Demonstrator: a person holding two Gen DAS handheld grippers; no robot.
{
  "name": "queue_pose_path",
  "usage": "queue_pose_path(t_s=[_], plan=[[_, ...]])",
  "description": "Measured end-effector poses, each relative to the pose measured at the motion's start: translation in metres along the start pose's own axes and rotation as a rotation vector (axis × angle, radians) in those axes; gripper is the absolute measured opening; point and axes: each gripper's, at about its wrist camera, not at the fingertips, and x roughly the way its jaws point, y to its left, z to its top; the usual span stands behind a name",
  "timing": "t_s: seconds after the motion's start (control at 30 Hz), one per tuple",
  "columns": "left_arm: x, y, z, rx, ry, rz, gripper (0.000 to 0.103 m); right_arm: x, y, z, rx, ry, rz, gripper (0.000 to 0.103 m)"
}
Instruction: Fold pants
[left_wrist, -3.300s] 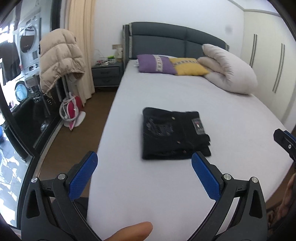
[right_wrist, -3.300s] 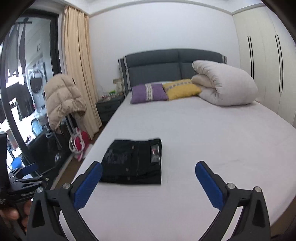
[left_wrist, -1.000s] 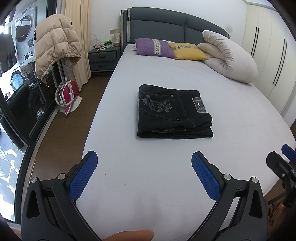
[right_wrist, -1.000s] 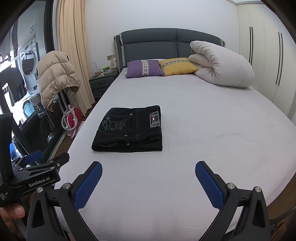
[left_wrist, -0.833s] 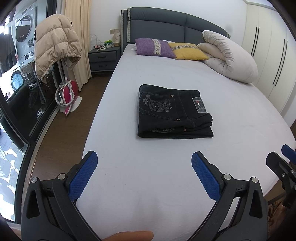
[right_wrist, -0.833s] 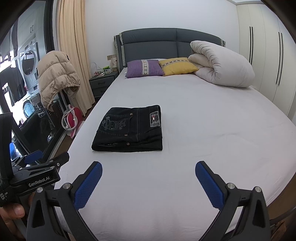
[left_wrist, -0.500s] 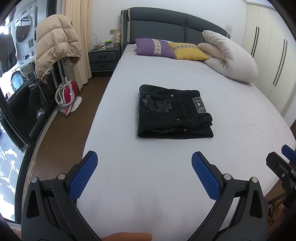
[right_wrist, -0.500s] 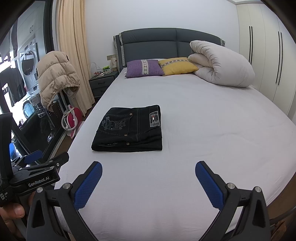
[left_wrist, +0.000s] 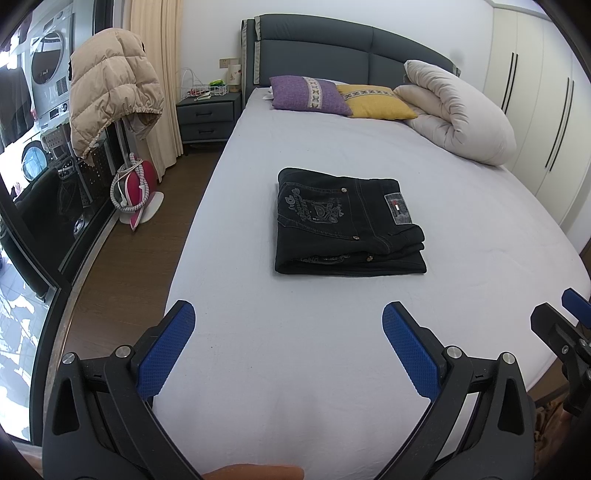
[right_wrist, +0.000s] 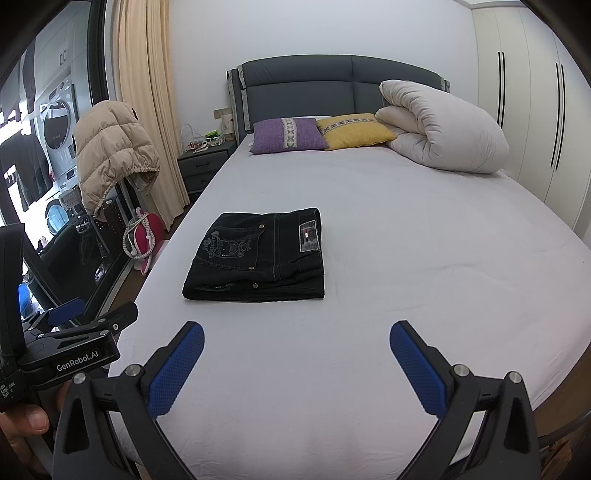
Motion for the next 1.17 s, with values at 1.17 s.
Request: queue_pose_path(t_s=[1.17], plan=[[0.0059, 0.0072, -0.0059, 0.003, 0.012, 0.015, 0.103, 0.0093, -0.0041, -0.0072, -0.006, 0.015, 0.009, 0.103]])
